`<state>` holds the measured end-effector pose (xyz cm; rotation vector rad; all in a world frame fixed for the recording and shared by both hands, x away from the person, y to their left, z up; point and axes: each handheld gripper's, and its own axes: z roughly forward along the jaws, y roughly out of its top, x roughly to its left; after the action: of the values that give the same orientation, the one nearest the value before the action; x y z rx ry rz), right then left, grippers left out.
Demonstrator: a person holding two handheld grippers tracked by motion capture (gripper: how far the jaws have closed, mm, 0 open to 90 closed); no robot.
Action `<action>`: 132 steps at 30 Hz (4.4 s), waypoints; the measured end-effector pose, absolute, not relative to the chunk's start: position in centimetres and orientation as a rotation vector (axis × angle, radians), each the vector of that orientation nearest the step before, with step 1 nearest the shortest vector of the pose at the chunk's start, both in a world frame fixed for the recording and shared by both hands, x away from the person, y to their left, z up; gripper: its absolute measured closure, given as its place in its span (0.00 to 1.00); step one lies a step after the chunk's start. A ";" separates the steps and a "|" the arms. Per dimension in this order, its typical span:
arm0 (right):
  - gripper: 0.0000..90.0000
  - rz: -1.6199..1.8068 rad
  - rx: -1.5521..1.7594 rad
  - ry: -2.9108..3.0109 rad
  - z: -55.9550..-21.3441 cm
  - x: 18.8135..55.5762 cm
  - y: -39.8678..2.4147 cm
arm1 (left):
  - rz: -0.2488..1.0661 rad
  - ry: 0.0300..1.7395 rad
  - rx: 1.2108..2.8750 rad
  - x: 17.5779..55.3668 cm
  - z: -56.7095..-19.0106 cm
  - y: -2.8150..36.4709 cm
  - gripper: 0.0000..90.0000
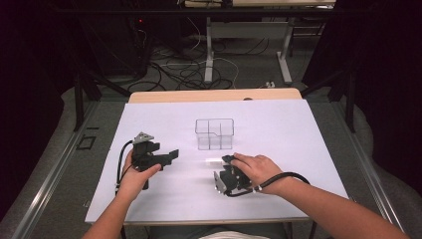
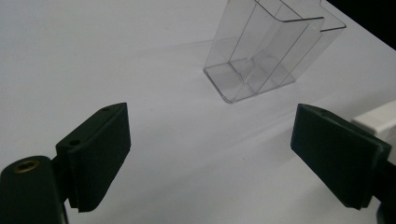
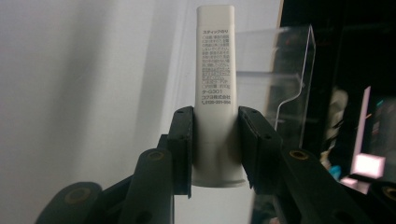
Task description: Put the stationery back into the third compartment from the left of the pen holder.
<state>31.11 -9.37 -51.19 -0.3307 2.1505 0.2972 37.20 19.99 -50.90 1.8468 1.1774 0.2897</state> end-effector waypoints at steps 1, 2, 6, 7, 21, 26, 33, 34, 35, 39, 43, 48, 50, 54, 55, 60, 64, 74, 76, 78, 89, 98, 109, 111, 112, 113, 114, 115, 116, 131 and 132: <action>0.75 0.260 -0.394 2.124 -51.2 30.9 -9.3 | 0.289 1.169 1.850 37.2 -50.8 20.0 0.14; 0.75 0.222 -0.417 2.118 -51.3 30.5 -9.2 | 0.289 1.164 1.855 37.2 -50.7 20.0 0.15; 0.75 0.167 -0.542 2.053 -51.4 30.1 -9.1 | 0.282 1.133 1.881 37.1 -50.5 20.1 0.17; 0.75 0.165 -0.555 2.038 -51.4 30.0 -9.1 | 0.280 1.125 1.887 37.1 -50.4 20.1 0.17; 0.75 0.135 -0.725 1.938 -51.3 28.9 -8.5 | 0.221 0.878 2.075 36.4 -49.4 18.2 0.26; 0.75 0.143 -0.752 1.920 -51.1 28.6 -8.2 | 0.204 0.765 2.138 36.4 -48.7 17.0 0.32; 0.75 0.141 -0.791 1.901 -51.2 28.1 -7.9 | 0.162 0.599 2.242 36.5 -47.3 15.0 0.36; 0.75 0.136 -0.810 1.897 -51.2 28.1 -7.8 | 0.154 0.574 2.262 36.6 -47.2 14.8 0.36; 0.75 0.130 -0.817 1.901 -51.3 28.1 -7.7 | 0.143 0.559 2.285 36.6 -47.0 14.5 0.36; 0.75 0.136 -0.827 1.899 -51.5 28.0 -7.6 | 0.074 0.493 2.339 36.5 -46.9 13.5 0.40; 0.75 0.132 -0.840 1.886 -51.3 28.0 -7.6 | 0.044 0.446 2.385 36.5 -47.0 12.4 0.44; 0.75 0.133 -0.831 1.878 -51.2 28.0 -7.6 | 0.024 0.410 2.411 36.6 -47.2 11.1 0.50; 0.75 0.134 -0.839 1.875 -51.1 28.1 -7.5 | 0.011 0.395 2.425 36.6 -47.2 10.7 0.52; 0.75 0.134 -0.845 1.875 -51.1 28.0 -7.5 | -0.002 0.371 2.462 36.5 -47.3 10.0 0.57; 0.75 0.133 -0.850 1.873 -51.2 27.9 -7.5 | -0.019 0.358 2.472 36.5 -47.3 9.9 0.58; 0.75 0.134 -0.856 1.872 -51.3 28.0 -7.5 | -0.022 0.336 2.505 36.4 -47.6 9.1 0.64; 0.75 0.132 -0.861 1.870 -51.3 27.9 -7.4 | -0.032 0.300 2.541 36.4 -47.8 8.7 0.71; 0.75 0.124 -0.882 1.866 -51.6 27.7 -7.3 | -0.038 0.248 2.595 36.4 -48.0 8.2 0.77; 0.75 0.126 -0.883 1.867 -51.7 27.7 -7.4 | -0.042 0.234 2.599 36.5 -48.0 8.2 0.77; 0.75 0.123 -0.889 1.861 -51.7 27.7 -7.3 | -0.041 0.241 2.602 36.5 -48.1 8.2 0.77; 0.74 0.104 -0.891 1.869 -51.8 27.8 -7.1 | -0.060 0.261 2.599 36.8 -48.2 8.2 0.78; 0.65 0.106 -0.824 1.874 -51.3 28.3 -7.2 | -0.012 0.384 2.585 37.7 -48.3 8.6 0.79; 0.51 0.174 -0.593 1.977 -50.3 28.0 -7.5 | 0.071 0.590 2.435 38.9 -47.9 10.1 0.79; 0.47 0.181 -0.531 2.010 -50.2 28.1 -7.4 | 0.078 0.608 2.406 39.1 -47.6 10.3 0.79; 0.44 0.201 -0.499 1.995 -50.1 28.2 -7.5 | 0.077 0.620 2.388 39.1 -47.4 10.4 0.79; 0.41 0.197 -0.482 2.020 -50.0 28.3 -7.5 | 0.091 0.626 2.366 39.2 -47.3 10.5 0.79; 0.39 0.206 -0.462 2.022 -49.8 28.4 -7.5 | 0.094 0.636 2.356 39.3 -47.1 10.6 0.79; 0.36 0.230 -0.432 2.020 -49.9 28.5 -7.5 | 0.100 0.647 2.335 39.3 -47.0 10.6 0.79; 0.33 0.243 -0.415 2.019 -49.9 28.6 -7.6 | 0.104 0.656 2.330 39.4 -46.8 10.8 0.79; 0.07 0.466 0.095 2.185 -49.9 30.5 -9.8 | 0.243 0.759 2.004 41.1 -45.2 11.0 0.79; 0.05 0.496 0.129 2.197 -49.9 30.8 -10.1 | 0.250 0.762 1.989 41.2 -45.2 10.9 0.79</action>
<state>30.76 -10.11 -49.95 0.1289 2.1965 0.4959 41.23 10.93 -45.18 1.9889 0.7625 0.2503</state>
